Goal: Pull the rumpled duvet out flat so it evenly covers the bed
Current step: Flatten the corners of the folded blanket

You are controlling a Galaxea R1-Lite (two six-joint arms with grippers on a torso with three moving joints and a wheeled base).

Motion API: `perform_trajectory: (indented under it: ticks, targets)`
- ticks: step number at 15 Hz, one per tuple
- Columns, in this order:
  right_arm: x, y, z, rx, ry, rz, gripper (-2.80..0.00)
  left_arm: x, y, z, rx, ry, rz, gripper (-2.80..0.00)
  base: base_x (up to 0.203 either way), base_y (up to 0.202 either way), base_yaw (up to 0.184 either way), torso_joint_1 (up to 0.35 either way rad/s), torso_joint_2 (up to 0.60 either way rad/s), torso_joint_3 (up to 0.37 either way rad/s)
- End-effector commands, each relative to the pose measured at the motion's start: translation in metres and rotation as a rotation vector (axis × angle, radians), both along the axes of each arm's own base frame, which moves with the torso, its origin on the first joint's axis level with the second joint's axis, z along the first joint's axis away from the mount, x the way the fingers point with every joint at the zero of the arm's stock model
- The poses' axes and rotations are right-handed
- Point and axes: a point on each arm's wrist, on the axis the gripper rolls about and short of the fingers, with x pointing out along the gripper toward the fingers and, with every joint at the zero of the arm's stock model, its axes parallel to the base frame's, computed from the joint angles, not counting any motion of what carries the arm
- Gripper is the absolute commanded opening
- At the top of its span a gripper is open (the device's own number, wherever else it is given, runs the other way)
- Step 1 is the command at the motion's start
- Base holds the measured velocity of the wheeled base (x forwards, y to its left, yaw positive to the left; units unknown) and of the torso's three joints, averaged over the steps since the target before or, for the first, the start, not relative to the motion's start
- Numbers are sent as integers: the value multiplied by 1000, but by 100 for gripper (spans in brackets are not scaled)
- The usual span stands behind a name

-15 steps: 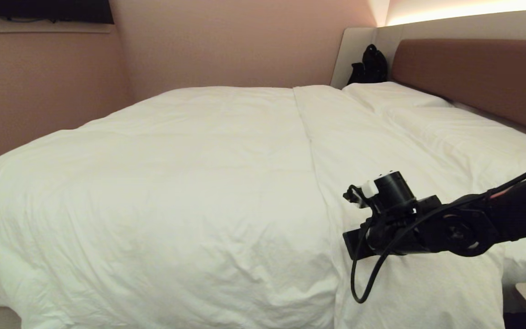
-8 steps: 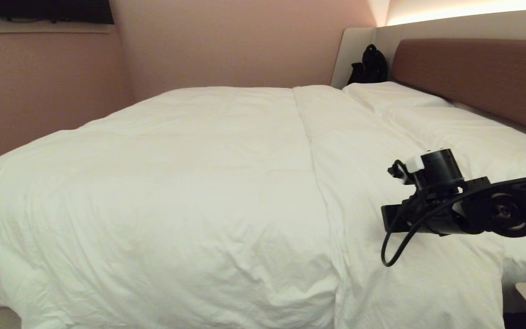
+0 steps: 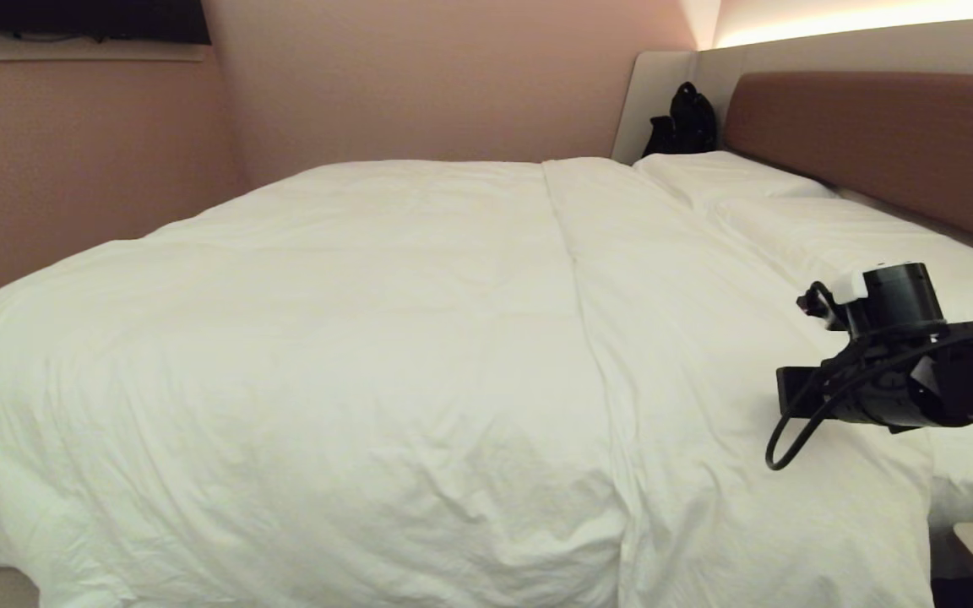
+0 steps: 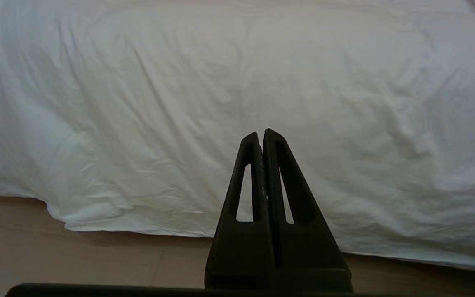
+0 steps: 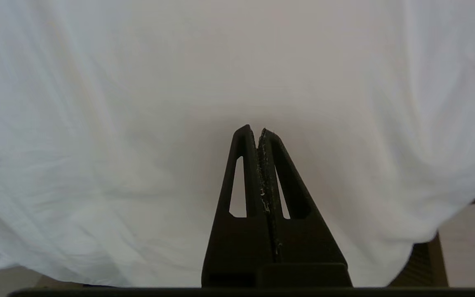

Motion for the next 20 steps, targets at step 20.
perform_trajectory:
  ticks: [20]
  targets:
    - [17, -74, -122, 96, 273, -166, -280, 0, 0, 0, 0, 0, 0, -280, 0, 0, 0, 0, 0, 0]
